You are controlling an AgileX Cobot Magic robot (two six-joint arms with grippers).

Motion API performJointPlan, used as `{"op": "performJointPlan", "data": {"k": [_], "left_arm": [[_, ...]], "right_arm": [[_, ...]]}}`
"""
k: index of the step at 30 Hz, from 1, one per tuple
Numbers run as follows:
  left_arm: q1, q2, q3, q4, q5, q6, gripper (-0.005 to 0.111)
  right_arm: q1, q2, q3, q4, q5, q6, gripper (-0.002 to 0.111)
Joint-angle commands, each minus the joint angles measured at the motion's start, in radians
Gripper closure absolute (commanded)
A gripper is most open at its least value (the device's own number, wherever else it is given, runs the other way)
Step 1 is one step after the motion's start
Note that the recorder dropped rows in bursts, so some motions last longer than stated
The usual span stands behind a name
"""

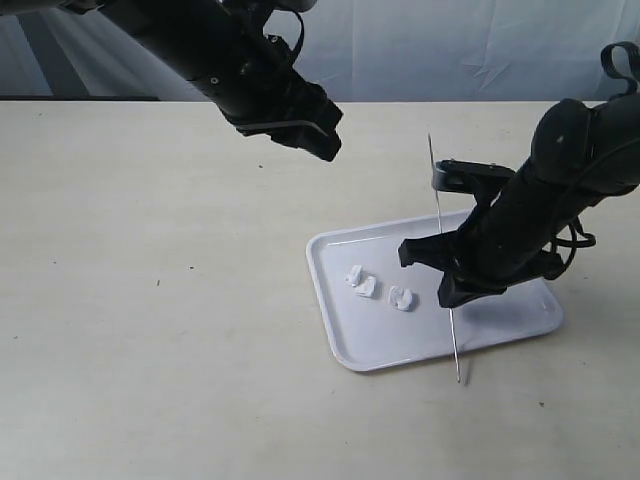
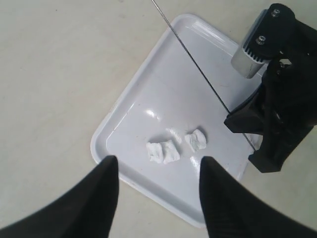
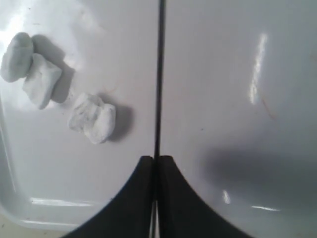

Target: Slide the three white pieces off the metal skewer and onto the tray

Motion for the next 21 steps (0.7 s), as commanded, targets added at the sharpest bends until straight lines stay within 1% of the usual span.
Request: {"op": "performJointPlan", "data": {"k": [1, 3, 7, 13, 18, 21], "left_arm": [[0.0, -0.01, 0.0, -0.028, 0.011, -0.007, 0.058], [0.0, -0.01, 0.0, -0.041, 0.015, -0.007, 0.058], [0.0, -0.01, 0.0, -0.047, 0.017, -0.007, 0.058], [0.0, -0.01, 0.0, -0.047, 0.007, -0.007, 0.058], [0.0, -0.031, 0.0, -0.033, -0.002, -0.007, 0.061], [0.0, -0.064, 0.0, 0.036, 0.017, -0.024, 0.063]], "right_arm": [[-0.003, 0.023, -0.004, -0.013, 0.001, -0.001, 0.109], [-0.003, 0.029, -0.004, -0.006, 0.001, -0.001, 0.106], [-0.003, 0.031, -0.004, 0.001, -0.005, -0.001, 0.096], [-0.003, 0.031, -0.004, 0.004, -0.009, -0.001, 0.086], [-0.003, 0.016, -0.004, 0.004, -0.006, -0.001, 0.086], [-0.003, -0.025, -0.004, -0.007, -0.01, -0.015, 0.087]]}}
